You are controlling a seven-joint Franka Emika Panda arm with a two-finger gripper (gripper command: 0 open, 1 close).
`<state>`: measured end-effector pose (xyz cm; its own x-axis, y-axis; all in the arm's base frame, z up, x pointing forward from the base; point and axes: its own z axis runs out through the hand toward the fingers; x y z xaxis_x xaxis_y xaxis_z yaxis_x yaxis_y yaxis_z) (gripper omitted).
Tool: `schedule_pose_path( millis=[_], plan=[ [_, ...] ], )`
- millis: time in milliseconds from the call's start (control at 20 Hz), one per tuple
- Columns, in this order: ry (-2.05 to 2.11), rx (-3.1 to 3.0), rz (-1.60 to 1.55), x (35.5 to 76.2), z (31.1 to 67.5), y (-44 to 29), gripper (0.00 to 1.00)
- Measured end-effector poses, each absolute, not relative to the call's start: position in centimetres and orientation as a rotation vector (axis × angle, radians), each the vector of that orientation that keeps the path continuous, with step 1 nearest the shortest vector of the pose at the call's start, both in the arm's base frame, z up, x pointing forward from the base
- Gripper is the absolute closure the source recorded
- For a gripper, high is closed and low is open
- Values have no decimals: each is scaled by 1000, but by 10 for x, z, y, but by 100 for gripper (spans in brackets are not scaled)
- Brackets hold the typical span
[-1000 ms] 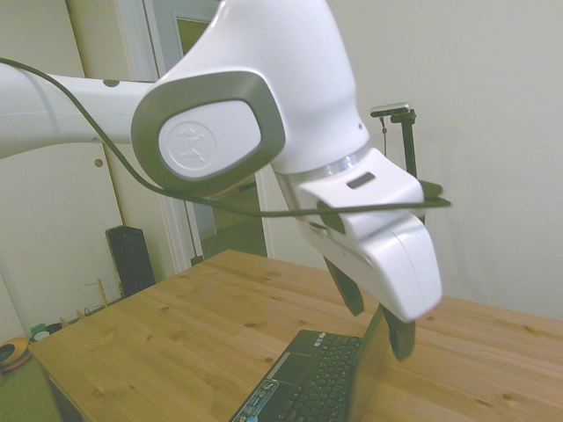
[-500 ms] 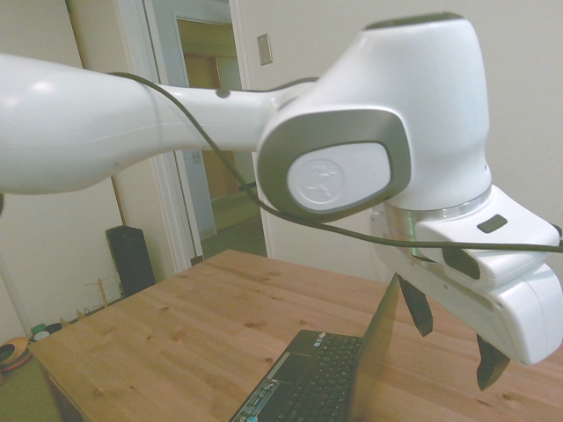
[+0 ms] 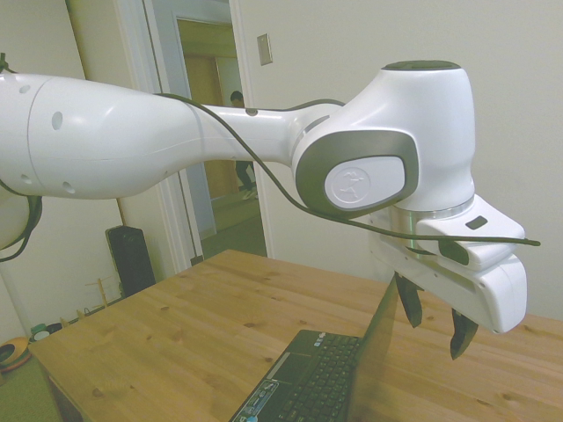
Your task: Close the laptop
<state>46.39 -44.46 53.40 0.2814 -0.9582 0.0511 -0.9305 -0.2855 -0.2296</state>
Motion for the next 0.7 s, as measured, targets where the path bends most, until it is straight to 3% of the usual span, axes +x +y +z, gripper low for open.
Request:
schedule_pose_path(
  millis=[700],
  plan=[
    [1670, -2443, -212, 492, 524, -396, 100]
  ],
)
